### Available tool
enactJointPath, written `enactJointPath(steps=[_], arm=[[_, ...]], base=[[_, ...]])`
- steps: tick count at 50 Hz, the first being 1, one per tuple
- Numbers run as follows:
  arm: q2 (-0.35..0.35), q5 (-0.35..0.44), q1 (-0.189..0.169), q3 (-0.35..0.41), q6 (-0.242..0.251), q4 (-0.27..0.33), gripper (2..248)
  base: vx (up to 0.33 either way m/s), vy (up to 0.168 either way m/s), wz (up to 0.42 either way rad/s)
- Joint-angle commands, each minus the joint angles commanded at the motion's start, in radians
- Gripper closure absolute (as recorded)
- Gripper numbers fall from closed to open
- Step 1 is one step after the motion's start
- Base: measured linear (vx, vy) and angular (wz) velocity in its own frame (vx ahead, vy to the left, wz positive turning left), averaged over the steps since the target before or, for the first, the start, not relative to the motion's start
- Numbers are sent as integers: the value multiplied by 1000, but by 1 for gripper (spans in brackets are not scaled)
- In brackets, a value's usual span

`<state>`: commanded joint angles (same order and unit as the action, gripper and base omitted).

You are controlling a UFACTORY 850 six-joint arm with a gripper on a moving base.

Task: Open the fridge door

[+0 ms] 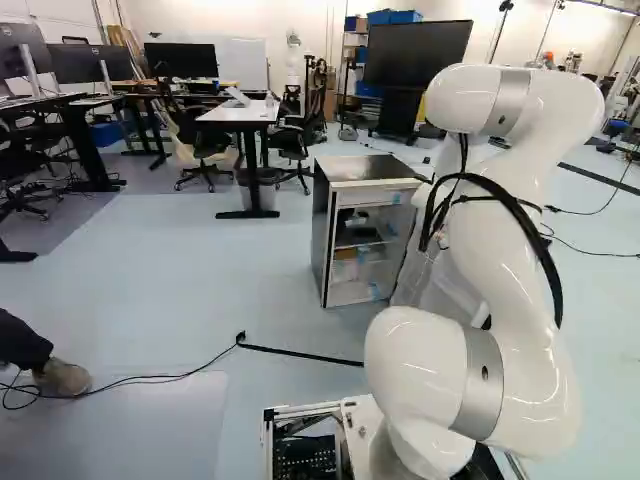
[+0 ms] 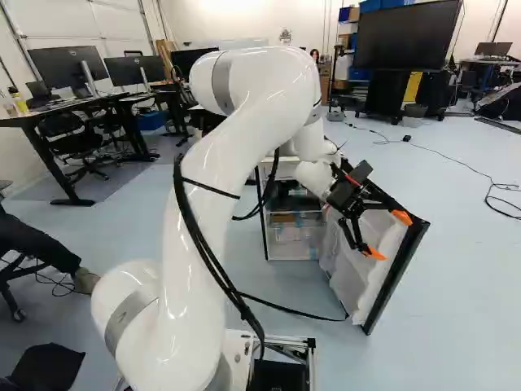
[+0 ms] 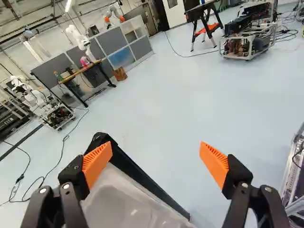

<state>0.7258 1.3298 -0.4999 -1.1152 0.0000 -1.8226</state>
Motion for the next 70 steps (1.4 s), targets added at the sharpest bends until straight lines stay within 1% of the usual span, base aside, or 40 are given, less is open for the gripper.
enactJointPath(steps=[8,30,70], arm=[[-27,0,21,56,0,32,3],[-102,0,91,207,0,160,3],[-234,0,246,450,0,399,3]], base=[[0,0,0],[0,0,0],[0,0,0]])
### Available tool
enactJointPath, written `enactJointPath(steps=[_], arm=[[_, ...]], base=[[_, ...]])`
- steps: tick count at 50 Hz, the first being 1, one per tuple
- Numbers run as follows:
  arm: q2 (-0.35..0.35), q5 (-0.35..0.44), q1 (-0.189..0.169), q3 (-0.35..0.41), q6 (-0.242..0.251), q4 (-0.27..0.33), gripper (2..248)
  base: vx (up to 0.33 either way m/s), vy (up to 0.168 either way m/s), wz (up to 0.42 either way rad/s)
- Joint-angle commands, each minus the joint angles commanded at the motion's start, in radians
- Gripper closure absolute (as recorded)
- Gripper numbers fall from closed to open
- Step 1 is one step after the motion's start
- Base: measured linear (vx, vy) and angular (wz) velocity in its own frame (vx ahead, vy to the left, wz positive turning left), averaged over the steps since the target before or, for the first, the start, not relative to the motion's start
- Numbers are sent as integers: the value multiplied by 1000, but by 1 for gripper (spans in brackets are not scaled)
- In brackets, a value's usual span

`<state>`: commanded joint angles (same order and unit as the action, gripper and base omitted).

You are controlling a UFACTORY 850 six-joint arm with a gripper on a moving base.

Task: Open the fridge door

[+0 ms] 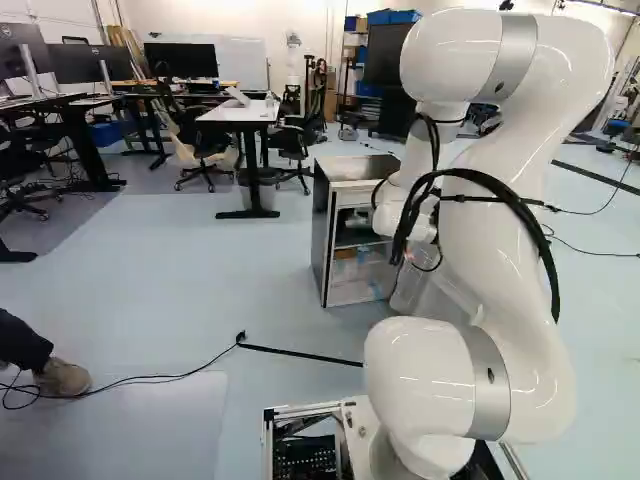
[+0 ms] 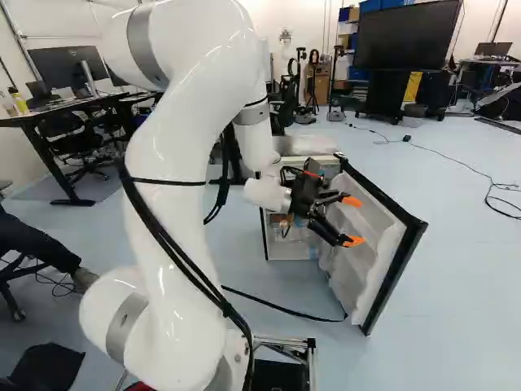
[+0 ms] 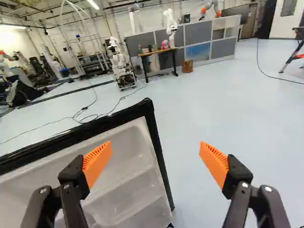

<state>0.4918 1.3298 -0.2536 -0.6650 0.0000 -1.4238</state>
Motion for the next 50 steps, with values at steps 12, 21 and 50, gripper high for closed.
enactJointPath(steps=[12,21,50], arm=[[-40,0,51,68,0,72,3],[-71,0,90,117,0,125,3],[-124,-1,158,197,0,210,3]], base=[[0,0,0],[0,0,0],[0,0,0]])
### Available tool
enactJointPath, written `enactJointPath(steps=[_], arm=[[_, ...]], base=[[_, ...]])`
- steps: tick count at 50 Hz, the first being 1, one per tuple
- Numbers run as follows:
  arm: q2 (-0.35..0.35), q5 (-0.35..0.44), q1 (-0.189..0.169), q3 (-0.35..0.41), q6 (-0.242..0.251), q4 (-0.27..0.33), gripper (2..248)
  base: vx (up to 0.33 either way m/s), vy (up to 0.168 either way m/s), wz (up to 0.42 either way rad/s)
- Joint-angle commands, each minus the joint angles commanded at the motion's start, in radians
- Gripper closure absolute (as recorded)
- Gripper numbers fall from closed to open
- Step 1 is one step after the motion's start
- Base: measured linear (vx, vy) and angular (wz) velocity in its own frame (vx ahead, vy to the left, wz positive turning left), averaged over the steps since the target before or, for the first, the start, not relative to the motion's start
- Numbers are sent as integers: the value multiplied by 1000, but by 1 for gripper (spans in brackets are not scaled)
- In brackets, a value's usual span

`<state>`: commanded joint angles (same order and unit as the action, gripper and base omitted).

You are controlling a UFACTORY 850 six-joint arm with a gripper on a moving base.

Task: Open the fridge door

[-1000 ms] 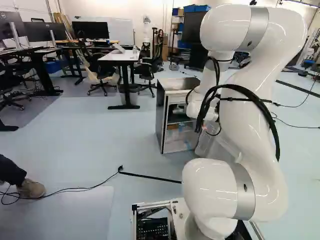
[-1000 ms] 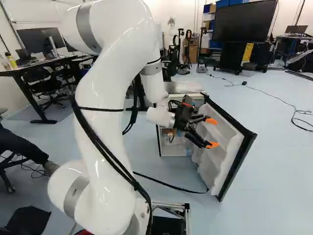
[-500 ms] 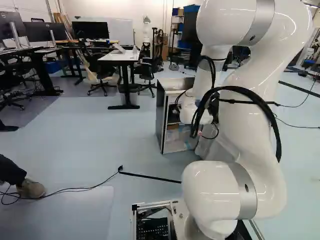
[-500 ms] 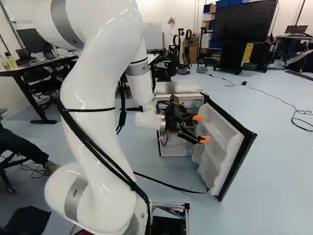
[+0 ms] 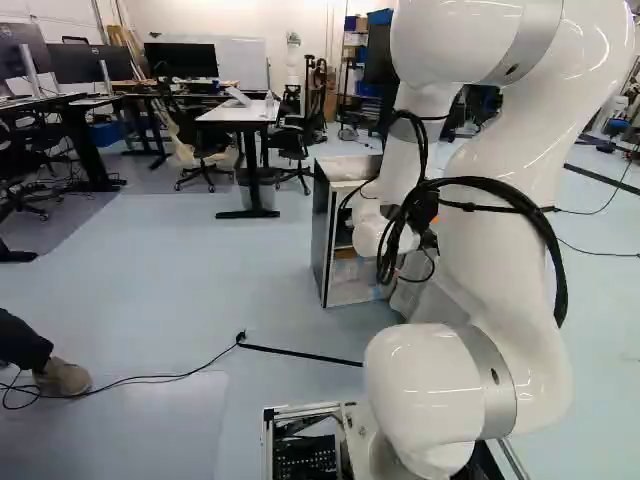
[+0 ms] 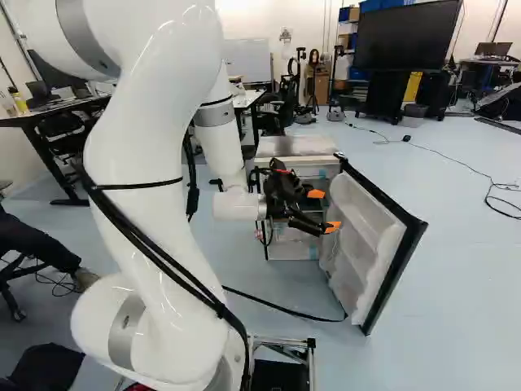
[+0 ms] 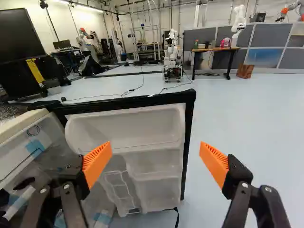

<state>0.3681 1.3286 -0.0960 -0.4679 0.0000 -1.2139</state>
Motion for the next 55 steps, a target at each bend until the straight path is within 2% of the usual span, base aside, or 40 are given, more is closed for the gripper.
enactJointPath(steps=[28,55], arm=[[-36,-26,5,21,0,68,3],[-116,-82,17,68,0,218,3]], base=[[0,0,0],[0,0,0]])
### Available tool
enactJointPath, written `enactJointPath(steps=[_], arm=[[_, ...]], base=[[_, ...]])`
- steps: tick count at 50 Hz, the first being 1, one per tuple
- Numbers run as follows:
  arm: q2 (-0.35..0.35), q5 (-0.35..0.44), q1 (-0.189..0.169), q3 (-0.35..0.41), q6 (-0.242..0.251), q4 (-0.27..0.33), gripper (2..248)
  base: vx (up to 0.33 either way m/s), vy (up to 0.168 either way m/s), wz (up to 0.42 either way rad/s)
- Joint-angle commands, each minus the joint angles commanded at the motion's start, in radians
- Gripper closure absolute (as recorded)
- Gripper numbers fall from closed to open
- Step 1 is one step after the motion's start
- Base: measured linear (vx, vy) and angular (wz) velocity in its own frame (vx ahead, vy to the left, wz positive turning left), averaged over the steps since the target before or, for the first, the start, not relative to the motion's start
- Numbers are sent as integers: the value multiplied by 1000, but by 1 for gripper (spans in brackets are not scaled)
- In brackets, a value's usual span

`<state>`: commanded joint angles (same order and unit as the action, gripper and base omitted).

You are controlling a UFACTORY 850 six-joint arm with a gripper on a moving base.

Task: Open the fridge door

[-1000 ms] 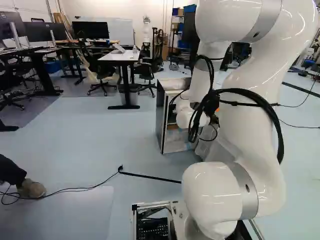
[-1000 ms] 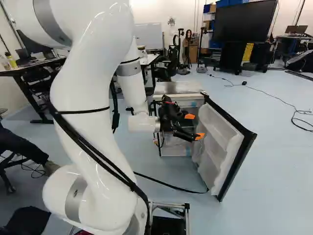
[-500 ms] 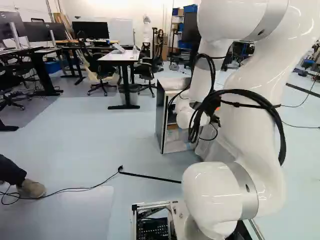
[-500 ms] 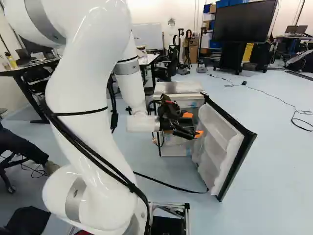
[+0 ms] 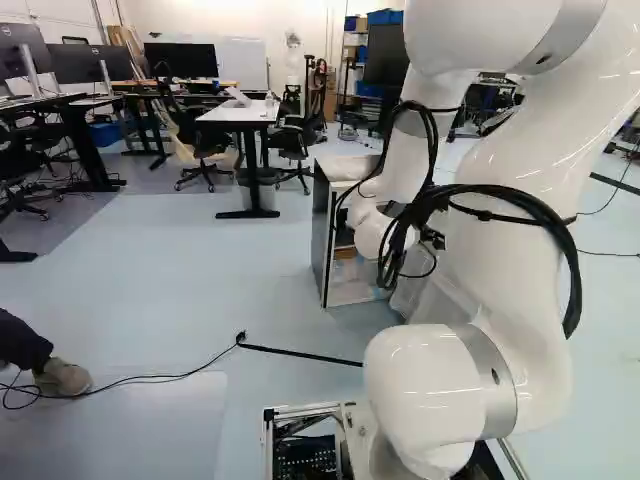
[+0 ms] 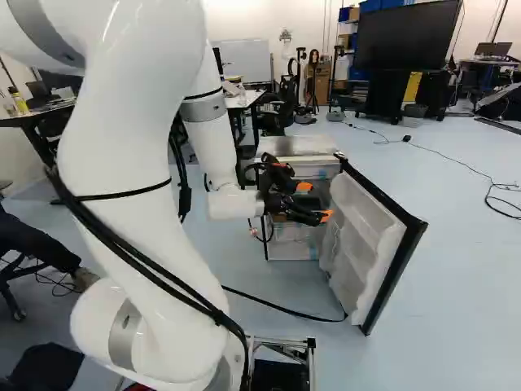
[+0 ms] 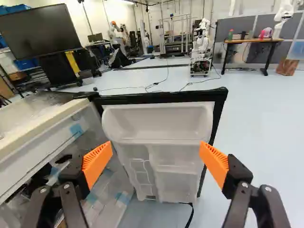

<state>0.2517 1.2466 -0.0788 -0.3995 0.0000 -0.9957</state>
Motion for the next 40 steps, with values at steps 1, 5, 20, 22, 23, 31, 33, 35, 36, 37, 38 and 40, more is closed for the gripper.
enactJointPath(steps=[1,5,20,22,23,31,33,35,36,37,38,40], arm=[[-4,-3,1,2,0,7,3],[-20,-14,3,11,0,37,3],[-87,-61,13,51,0,163,3],[-97,-68,14,57,0,182,3],[-102,-72,15,60,0,191,3],[-145,-102,22,85,0,272,3],[-157,-111,23,93,0,295,3],[-168,-118,25,99,0,315,3],[-174,-122,26,102,0,326,3],[-180,-126,27,106,0,337,3],[-186,-131,28,109,0,348,3],[-198,-139,29,116,0,371,3]], base=[[0,0,0],[0,0,0],[0,0,0],[0,0,0],[0,0,0],[0,0,0],[0,0,0],[0,0,0],[0,0,0],[0,0,0],[0,0,0],[0,0,0]])
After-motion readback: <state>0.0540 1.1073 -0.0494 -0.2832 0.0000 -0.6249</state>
